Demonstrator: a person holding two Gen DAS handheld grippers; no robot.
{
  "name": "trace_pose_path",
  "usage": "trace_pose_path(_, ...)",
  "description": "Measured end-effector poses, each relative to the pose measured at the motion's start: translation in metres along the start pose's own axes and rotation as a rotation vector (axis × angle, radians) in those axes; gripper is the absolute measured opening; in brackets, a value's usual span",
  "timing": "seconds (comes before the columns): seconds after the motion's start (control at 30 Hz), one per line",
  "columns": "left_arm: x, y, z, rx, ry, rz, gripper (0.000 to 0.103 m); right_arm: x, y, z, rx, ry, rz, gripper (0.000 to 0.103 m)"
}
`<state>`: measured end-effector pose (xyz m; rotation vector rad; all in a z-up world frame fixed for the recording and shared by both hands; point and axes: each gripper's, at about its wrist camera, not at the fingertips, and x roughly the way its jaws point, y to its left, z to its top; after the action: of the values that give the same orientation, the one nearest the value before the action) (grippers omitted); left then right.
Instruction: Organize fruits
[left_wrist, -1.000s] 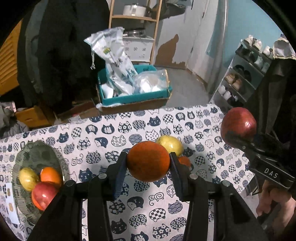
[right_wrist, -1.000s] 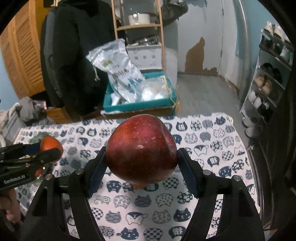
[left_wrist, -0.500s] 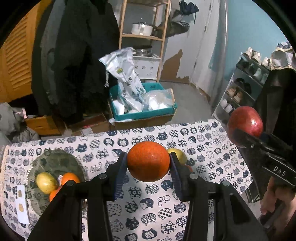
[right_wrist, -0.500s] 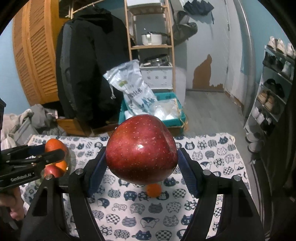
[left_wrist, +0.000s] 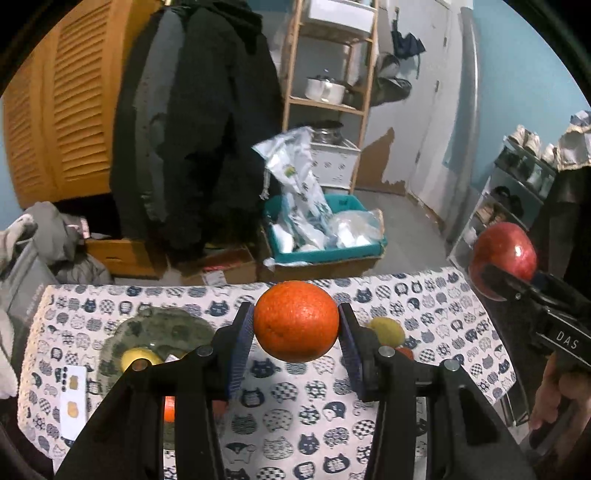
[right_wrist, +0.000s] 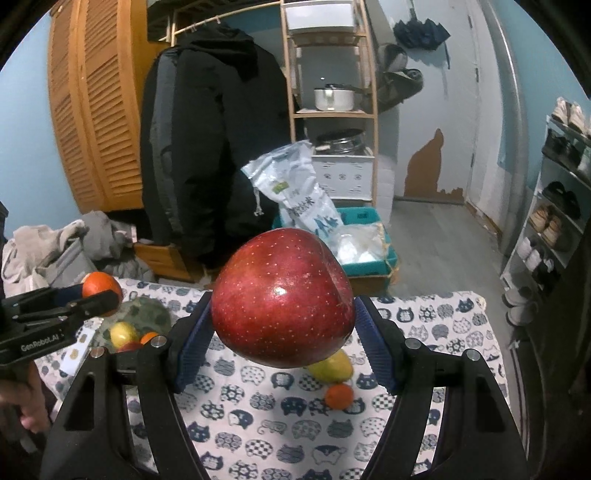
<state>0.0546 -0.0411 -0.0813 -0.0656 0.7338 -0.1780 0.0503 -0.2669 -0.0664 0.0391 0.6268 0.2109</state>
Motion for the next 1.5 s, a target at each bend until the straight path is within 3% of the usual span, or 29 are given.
trace_pose_path(0.77, -0.025, 0.117, -0.015, -0.156, -0.028, 0.179, 0.046, 0.055, 0.106, 0.022, -0.087, 0.052, 0.145, 0.074)
trace_pose_path(1.13, -0.016, 0.17, -0.035, -0.224, 0.018, 0.25, 0.046, 0.096, 0.159, 0.023, -0.092, 0.114, 0.248, 0.074)
trace_pose_path(1.5, 0.011, 0.208, -0.056, -0.268, 0.096, 0.308, 0.046, 0.15, 0.205, 0.005, -0.127, 0.215, 0.292, 0.074)
